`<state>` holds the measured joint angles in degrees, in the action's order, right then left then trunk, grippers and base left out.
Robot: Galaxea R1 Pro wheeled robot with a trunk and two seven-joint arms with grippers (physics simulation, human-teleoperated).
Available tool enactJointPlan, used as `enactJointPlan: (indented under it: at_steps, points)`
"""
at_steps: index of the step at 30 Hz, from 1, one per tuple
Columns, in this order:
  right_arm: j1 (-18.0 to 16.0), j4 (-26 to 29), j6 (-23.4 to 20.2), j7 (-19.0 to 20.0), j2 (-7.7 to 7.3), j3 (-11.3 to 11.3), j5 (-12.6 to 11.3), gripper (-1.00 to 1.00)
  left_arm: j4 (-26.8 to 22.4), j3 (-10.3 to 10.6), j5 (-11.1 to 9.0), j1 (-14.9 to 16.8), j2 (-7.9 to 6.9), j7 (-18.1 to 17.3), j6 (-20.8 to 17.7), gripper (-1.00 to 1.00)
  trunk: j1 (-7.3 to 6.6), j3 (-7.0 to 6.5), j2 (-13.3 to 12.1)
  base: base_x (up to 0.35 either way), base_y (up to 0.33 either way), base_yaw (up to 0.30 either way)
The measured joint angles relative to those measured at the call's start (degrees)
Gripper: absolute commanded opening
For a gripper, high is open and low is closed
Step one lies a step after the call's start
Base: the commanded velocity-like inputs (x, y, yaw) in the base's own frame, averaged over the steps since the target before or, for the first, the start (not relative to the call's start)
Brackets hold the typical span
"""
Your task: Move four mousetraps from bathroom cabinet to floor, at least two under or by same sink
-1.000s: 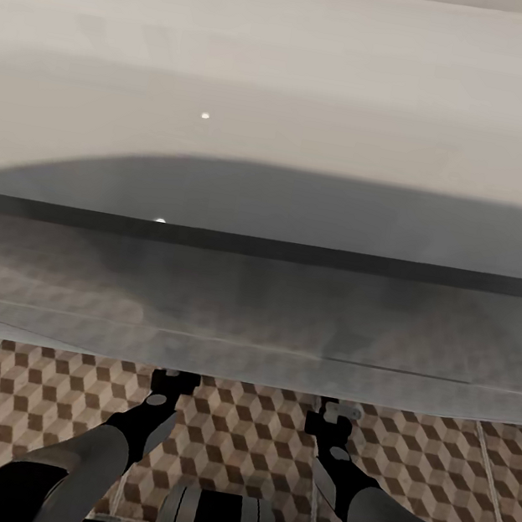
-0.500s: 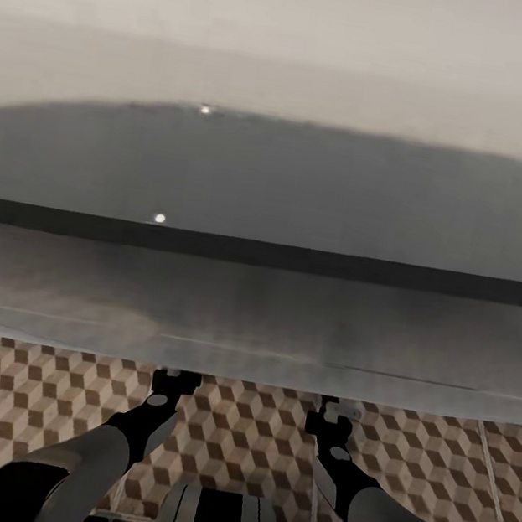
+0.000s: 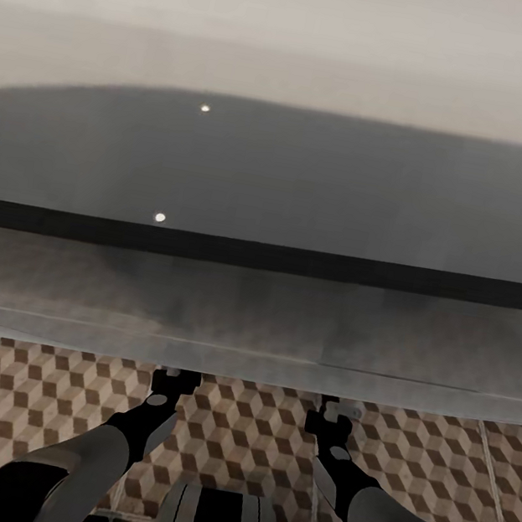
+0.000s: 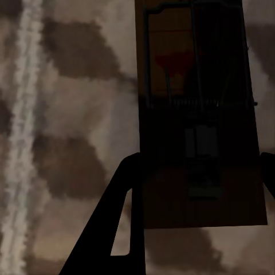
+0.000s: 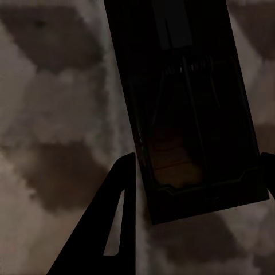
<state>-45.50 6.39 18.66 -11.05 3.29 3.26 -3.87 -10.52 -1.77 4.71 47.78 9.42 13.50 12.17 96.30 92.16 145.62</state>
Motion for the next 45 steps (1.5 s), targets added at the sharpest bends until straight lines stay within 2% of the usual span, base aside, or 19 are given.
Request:
enactJointPlan:
  at_steps: [22,28,29,45]
  points:
    - [0.0,0.34,0.01,0.01,0.12,0.06,-0.01,-1.0,0.09,0.2,0.14,0.0,-0.42,-0.1,0.01,-1.0,0.0,0.0,0.0,0.0,0.0,0.0]
    - [0.0,0.35,-0.16,0.01,1.05,0.14,0.04,-1.0,0.15,0.24,0.09,0.0,-0.55,-0.11,0.0,-1.0,0.0,0.0,0.0,0.0,0.0,0.0]
    - [0.0,0.35,-0.18,0.01,1.09,0.13,0.05,1.0,0.15,0.24,0.08,0.0,-0.56,-0.11,0.0,-1.0,0.0,0.0,0.0,0.0,0.0,0.0]
    - [0.0,0.35,-0.21,0.1,1.19,0.14,-0.04,1.0,0.09,0.24,0.08,0.0,-0.49,-0.24,0.0,-1.0,0.0,0.0,0.0,0.0,0.0,0.0]
